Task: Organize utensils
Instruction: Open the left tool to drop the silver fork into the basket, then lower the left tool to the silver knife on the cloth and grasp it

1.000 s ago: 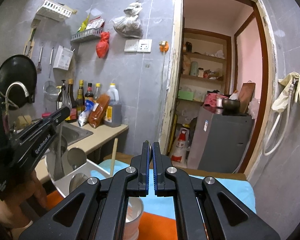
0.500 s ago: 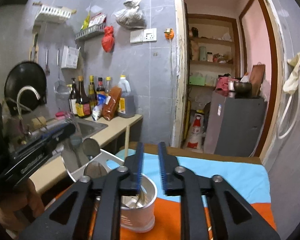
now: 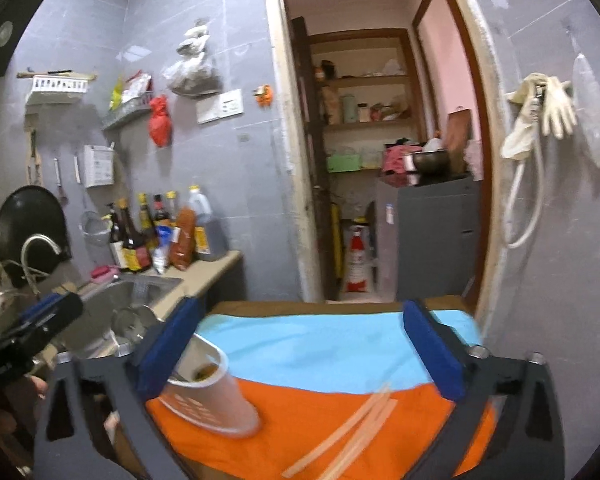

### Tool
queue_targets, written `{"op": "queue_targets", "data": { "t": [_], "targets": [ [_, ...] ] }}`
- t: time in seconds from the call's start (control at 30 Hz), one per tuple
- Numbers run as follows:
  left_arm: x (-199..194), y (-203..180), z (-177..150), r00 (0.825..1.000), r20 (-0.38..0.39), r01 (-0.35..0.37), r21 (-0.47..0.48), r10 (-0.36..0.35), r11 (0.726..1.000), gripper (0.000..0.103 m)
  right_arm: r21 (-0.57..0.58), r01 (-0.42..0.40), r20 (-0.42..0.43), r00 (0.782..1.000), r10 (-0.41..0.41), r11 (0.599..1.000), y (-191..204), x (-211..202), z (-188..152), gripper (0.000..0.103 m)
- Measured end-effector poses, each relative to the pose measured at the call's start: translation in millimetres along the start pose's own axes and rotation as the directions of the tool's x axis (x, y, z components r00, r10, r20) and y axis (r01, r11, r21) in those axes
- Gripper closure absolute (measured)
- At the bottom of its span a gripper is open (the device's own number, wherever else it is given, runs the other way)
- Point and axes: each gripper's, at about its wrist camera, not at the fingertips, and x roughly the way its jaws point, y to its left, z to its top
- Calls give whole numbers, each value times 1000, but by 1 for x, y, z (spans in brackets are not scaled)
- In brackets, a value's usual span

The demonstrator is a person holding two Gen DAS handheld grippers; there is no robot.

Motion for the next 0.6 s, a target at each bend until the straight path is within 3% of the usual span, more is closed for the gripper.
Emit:
{"op": "queue_targets", "data": {
  "t": [0.2, 0.4, 0.5, 0.6],
  "targets": [
    [-12, -28, -19, 1000, 5, -24, 34, 24, 999, 2, -32, 55, 20, 998, -55, 998, -27, -29, -9, 0],
    [-8, -54, -51, 992, -123, 13, 35, -9, 999, 2, -45, 61, -11, 998, -61, 997, -52, -45, -29, 0],
    [-1, -68, -72, 974, -223, 54, 12, -50, 998, 2, -36, 58, -67, 996, -60, 998, -65, -43, -42, 0],
    [10, -85, -97, 933, -345, 110, -3, -104, 994, 2, -34, 44, -137, 989, -48, 998, -77, -36, -60, 0]
  ]
}}
